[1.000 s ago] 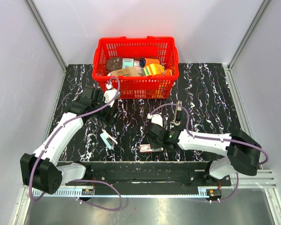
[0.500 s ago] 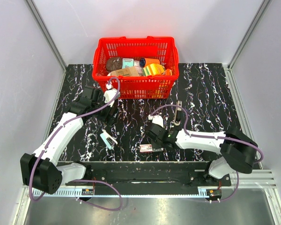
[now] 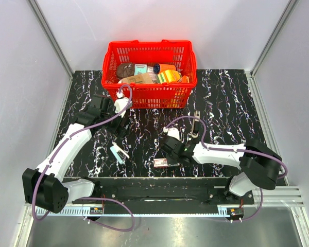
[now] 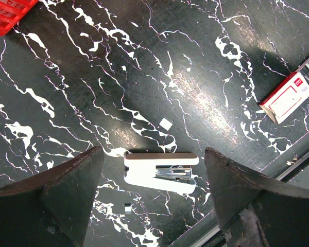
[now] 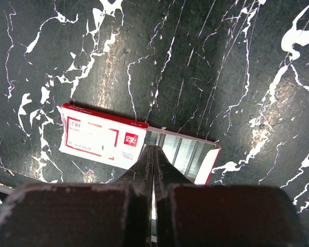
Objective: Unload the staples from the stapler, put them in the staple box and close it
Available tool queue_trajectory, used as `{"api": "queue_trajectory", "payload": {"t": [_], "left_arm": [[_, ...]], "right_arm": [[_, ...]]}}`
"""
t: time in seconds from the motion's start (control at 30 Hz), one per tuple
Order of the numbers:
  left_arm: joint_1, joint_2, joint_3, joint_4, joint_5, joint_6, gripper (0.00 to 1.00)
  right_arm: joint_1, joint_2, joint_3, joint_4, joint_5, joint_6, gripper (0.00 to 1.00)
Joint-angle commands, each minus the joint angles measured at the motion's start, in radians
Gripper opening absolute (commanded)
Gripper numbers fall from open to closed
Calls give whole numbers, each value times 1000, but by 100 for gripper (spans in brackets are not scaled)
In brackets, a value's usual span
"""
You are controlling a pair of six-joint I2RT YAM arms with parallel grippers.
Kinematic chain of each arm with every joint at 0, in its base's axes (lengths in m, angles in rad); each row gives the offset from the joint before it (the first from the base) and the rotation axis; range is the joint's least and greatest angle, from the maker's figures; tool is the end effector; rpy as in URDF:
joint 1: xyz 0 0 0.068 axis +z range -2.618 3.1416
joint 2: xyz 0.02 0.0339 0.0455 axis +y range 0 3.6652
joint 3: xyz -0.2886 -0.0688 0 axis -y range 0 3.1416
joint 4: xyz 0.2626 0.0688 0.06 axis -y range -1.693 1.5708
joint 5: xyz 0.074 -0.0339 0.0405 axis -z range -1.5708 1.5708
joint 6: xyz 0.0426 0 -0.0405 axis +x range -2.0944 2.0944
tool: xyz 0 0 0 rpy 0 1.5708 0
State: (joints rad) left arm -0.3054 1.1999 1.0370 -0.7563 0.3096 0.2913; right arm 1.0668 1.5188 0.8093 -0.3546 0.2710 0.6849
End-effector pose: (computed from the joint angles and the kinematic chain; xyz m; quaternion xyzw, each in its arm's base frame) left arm 0.2381 -0.0887 0.3080 0.3223 0.8802 -0.1483 0.3152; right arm 0.1545 0.2564 0.1756 -0.1488 0.9482 0.1070 0.2595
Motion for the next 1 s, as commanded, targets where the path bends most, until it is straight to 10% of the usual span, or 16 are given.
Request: {"api": "queue_trajectory", "payload": {"t": [0.0,0.97], "left_arm": [[3,4,28,28,-6,12,84],[-189,208,-123,109,-153,175,79]], "right_arm": [[-14,-40,21,-26,26,-21,0],[-110,-178,-1,177,7,19,15]]}}
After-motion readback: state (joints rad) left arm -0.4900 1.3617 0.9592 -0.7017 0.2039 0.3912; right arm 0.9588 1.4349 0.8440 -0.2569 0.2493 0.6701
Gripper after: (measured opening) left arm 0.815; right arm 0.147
